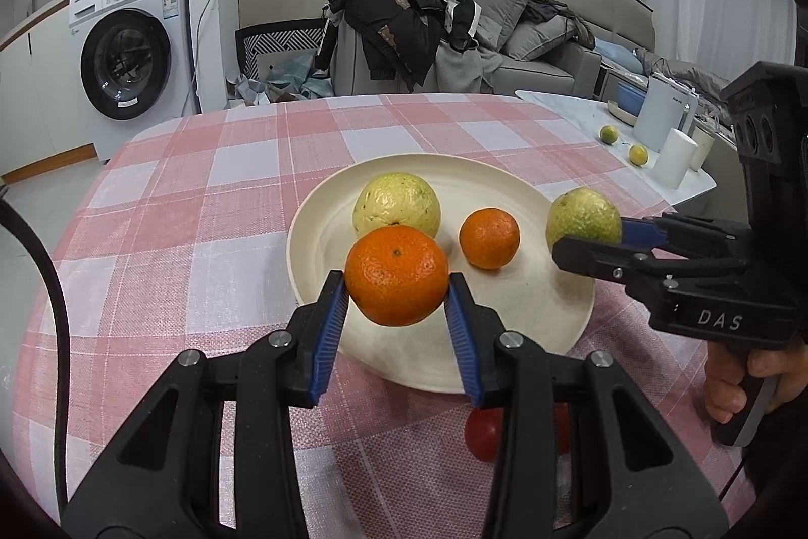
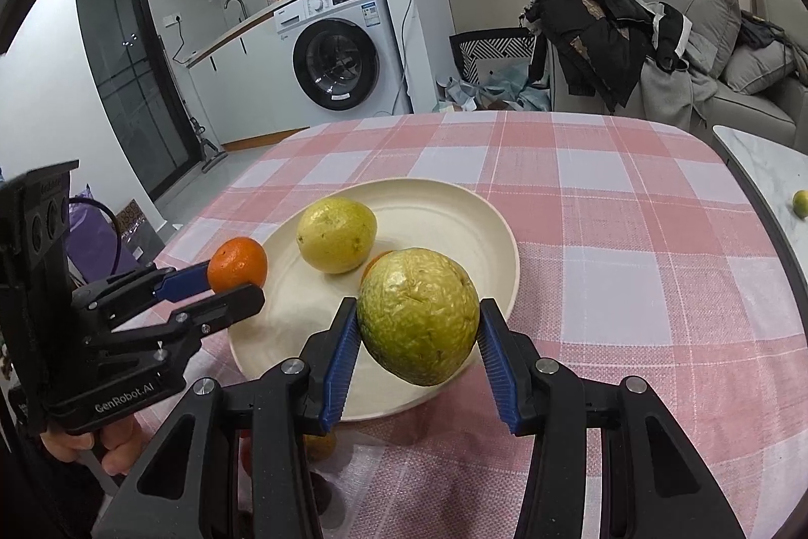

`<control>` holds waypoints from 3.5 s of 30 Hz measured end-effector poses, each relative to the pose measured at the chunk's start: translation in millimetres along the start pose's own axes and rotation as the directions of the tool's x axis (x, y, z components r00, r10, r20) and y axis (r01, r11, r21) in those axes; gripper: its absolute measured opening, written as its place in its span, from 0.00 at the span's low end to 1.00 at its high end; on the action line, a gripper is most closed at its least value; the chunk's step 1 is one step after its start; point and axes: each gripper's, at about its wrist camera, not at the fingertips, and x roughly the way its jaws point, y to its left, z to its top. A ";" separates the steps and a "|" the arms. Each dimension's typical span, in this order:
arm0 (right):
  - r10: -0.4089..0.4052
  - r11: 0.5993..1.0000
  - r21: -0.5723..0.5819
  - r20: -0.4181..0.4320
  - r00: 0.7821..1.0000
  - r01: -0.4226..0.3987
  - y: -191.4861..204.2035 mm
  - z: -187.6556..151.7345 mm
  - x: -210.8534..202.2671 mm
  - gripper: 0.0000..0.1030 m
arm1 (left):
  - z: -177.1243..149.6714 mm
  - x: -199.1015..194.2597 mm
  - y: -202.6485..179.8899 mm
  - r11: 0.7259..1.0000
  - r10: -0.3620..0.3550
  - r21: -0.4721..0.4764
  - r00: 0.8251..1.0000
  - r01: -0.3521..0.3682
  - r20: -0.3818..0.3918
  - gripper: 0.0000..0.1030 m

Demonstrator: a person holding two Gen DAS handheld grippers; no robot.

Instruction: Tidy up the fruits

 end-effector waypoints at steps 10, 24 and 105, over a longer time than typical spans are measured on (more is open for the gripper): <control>-0.008 1.000 -0.008 -0.022 1.000 0.008 -0.1 -3.6 10.0 0.46 | -0.1 4.4 1.8 1.000 0.010 -0.006 1.000 -0.010 -0.020 0.35; -0.088 0.992 -0.096 -0.042 0.995 0.083 13.9 -6.5 17.3 0.46 | -0.7 12.2 -0.1 0.998 0.057 0.008 0.997 -0.057 -0.048 0.36; -0.049 0.990 -0.134 0.008 0.999 0.049 35.4 -8.8 -36.5 1.00 | -55.8 -105.7 -12.4 0.994 0.089 0.062 0.996 -0.088 -0.009 0.99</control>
